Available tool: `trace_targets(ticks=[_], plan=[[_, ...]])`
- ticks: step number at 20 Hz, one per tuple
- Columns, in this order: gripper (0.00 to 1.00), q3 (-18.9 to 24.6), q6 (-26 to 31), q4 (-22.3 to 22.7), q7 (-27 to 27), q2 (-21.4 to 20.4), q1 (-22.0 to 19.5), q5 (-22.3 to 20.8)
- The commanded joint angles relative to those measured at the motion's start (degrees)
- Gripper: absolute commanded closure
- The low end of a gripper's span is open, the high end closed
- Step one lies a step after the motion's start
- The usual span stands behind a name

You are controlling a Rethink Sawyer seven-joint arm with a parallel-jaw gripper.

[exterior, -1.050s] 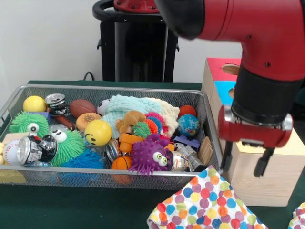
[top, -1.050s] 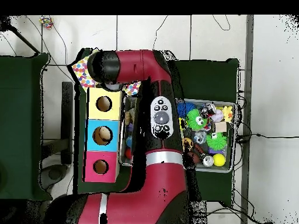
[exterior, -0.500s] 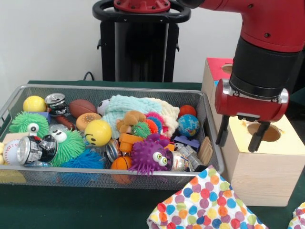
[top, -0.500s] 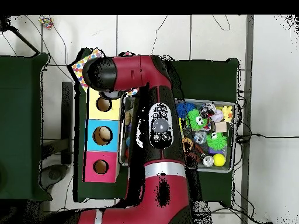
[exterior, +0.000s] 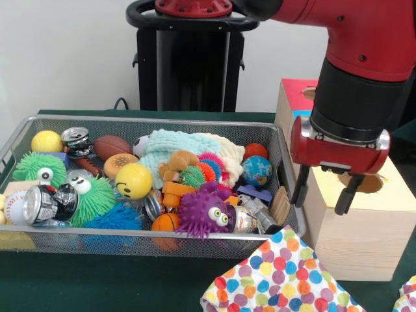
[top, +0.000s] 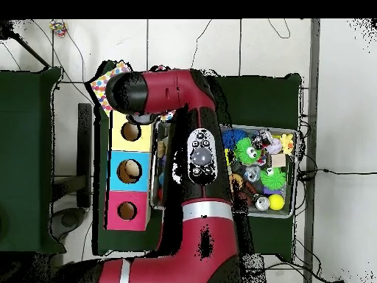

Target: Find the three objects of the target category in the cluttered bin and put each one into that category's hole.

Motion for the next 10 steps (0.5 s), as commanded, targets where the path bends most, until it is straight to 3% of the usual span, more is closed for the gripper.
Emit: trace_targets(ticks=[1,6,10], plan=[[0.0,1.0,7.5,1.2,-4.0,2.4,0.4,-2.8],[0.0,0.6,8.1,0.3,-3.8,3.2,0.3,-3.2],[0.0,0.9,5.5,2.3,-3.4,3.6,-0.2,-3.0]])
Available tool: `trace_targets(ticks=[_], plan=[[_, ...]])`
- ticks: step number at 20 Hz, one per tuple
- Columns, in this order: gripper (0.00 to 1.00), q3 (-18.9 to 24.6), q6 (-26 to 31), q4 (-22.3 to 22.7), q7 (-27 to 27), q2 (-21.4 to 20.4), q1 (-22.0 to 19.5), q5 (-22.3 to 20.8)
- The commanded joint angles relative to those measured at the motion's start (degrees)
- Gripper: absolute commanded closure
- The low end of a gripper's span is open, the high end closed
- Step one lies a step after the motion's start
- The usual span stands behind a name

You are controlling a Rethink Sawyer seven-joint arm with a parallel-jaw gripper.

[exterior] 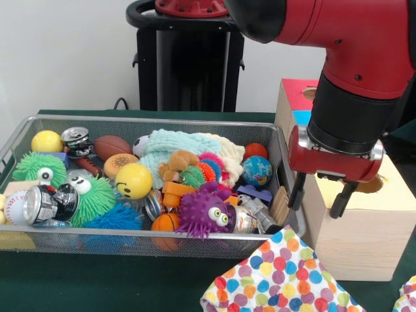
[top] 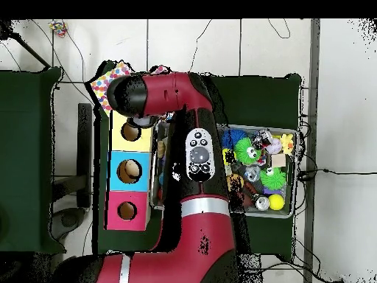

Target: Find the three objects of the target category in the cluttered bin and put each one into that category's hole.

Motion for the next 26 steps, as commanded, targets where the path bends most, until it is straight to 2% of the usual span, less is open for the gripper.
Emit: trace_targets(ticks=[1,5,7,10,14,17,22,26], plan=[[0.0,1.0,4.0,2.5,-3.6,2.4,-0.6,-2.7],[0.0,0.2,4.8,0.8,-2.7,3.0,-0.1,-3.4],[0.0,0.3,7.1,-1.1,-2.8,3.3,0.3,-3.3],[0.0,0.8,11.8,-8.0,-4.2,6.0,0.9,-3.9],[0.0,3.1,17.1,-22.2,-7.1,13.8,1.1,-5.6],[0.0,4.1,17.5,-27.2,-7.1,17.3,1.4,-6.5],[0.0,4.5,15.4,-28.9,-5.1,20.0,1.9,-6.5],[0.0,3.4,11.9,-26.1,-4.0,19.7,1.9,-5.7]])
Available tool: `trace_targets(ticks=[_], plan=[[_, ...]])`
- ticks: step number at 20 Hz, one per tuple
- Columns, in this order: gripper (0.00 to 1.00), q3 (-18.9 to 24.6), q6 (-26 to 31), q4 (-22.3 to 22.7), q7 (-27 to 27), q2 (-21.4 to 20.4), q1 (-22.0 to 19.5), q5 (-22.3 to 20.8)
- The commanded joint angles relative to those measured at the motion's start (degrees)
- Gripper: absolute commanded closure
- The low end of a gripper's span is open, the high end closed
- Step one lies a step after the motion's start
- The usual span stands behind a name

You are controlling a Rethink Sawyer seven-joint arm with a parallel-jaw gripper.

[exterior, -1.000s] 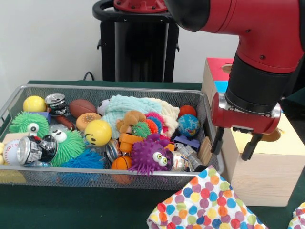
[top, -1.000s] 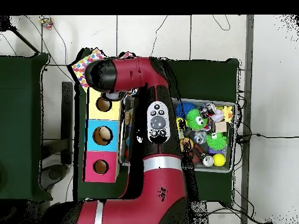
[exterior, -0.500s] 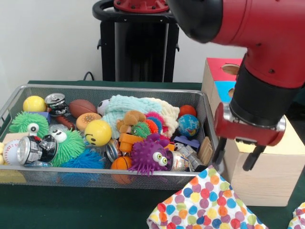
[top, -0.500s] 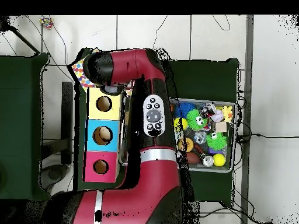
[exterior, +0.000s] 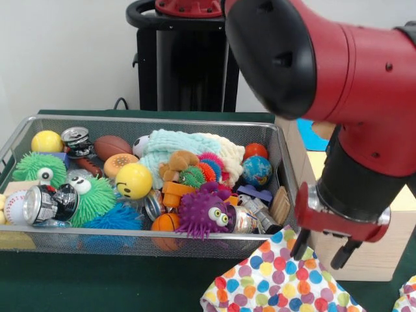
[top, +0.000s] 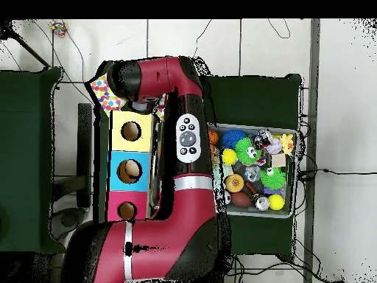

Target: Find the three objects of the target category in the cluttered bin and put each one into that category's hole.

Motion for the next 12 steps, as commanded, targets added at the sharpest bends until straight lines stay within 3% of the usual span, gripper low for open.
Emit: trace_targets(ticks=[1,8,12], plan=[[0.0,2.2,-0.5,-0.4,-4.0,3.3,-0.2,-2.1],[0.0,1.0,-2.6,5.7,-4.5,-0.5,-0.7,-1.0],[0.0,1.6,-3.1,6.1,-5.1,-0.4,-1.0,-0.8]])
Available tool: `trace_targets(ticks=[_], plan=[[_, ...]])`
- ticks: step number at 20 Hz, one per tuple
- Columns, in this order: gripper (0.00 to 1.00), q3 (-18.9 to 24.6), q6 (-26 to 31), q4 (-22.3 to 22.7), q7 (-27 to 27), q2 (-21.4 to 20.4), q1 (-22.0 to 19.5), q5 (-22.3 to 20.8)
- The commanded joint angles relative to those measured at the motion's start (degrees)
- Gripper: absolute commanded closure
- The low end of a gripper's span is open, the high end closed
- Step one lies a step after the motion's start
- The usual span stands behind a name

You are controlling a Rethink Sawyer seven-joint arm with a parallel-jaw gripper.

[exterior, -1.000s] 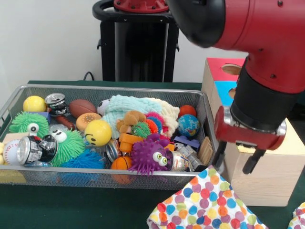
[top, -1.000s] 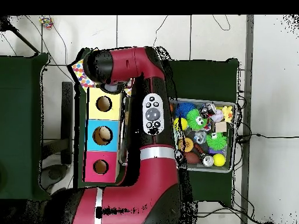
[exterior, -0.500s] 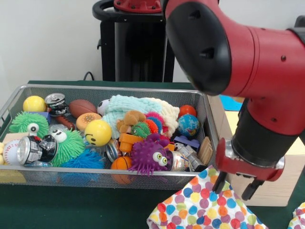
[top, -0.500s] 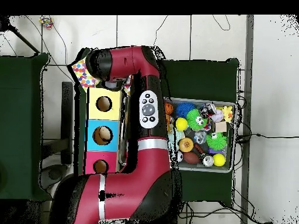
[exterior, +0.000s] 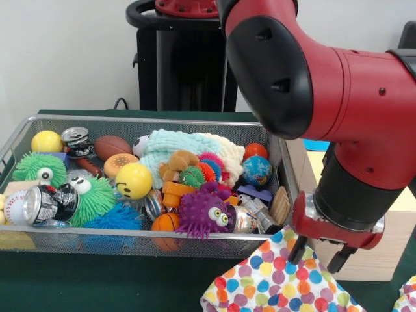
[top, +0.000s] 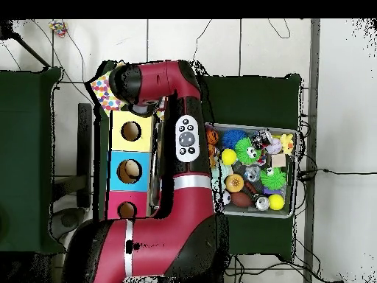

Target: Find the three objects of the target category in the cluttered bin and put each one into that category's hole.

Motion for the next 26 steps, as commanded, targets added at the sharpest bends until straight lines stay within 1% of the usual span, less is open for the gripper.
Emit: trace_targets(ticks=[1,5,6,7,9,10,11,14,16,19,23,25,26], plan=[[0.0,1.7,-3.2,6.3,-5.2,-1.5,-1.2,-0.8],[0.0,1.1,-5.9,10.4,-3.6,-3.3,-1.2,-0.6],[0.0,0.9,-5.7,11.4,-3.2,-3.8,-1.2,-0.5],[0.0,0.7,-4.6,11.5,-3.2,-4.1,-1.2,-0.5],[0.0,0.8,-0.5,8.4,-4.1,-3.0,-1.0,-0.7],[0.0,1.4,0.8,5.5,-4.3,-1.0,-1.0,-1.0],[0.0,2.0,0.8,3.1,-4.3,1.2,-0.9,-1.4],[0.0,3.1,-1.9,0.0,-2.9,5.3,-1.1,-1.8],[0.0,2.8,-2.9,-0.4,-1.3,6.2,-0.8,-1.9],[0.0,2.0,-4.2,0.8,0.6,6.2,-0.5,-1.6],[0.0,1.5,-5.5,2.2,0.5,5.7,-0.6,-1.4],[0.0,1.3,-6.1,2.3,0.5,6.0,-0.7,-1.5],[0.0,1.3,-6.0,1.3,0.5,6.6,-0.6,-1.6]])
